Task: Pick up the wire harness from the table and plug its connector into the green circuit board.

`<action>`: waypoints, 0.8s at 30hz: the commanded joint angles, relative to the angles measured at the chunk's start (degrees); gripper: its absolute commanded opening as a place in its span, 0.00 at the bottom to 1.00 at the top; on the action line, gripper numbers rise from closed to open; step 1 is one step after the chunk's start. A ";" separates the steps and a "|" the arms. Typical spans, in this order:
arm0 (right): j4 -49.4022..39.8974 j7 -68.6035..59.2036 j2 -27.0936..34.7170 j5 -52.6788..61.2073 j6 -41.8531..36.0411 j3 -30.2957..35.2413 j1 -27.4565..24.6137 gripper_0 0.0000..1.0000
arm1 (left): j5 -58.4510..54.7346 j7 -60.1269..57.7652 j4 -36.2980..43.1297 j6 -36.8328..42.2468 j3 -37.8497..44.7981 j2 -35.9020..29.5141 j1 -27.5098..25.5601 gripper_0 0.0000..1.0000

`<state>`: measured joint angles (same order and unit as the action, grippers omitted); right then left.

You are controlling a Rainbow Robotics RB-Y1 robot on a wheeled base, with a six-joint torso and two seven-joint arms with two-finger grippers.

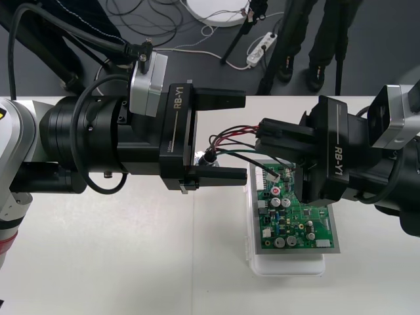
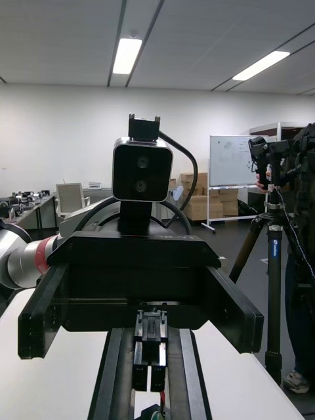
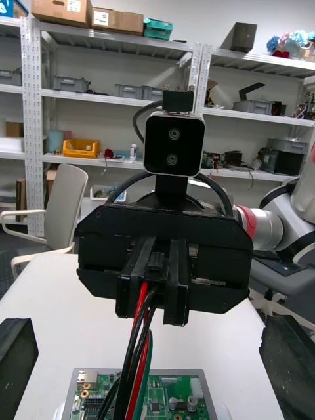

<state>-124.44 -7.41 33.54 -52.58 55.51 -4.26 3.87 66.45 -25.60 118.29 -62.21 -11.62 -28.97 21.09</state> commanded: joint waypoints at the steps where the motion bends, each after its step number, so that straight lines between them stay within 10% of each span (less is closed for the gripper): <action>1: -1.78 -0.50 0.65 -0.25 -1.20 -1.81 2.11 0.00 | -0.97 1.96 0.45 2.62 -1.22 1.28 2.20 1.00; 24: -1.78 -0.77 0.65 -1.48 -1.90 -3.13 2.73 0.00 | -2.46 1.87 0.45 2.62 -1.30 1.02 2.99 1.00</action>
<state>-124.44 -7.41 33.54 -53.77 54.53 -6.14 4.80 65.24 -25.61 118.28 -62.21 -11.62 -28.95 21.78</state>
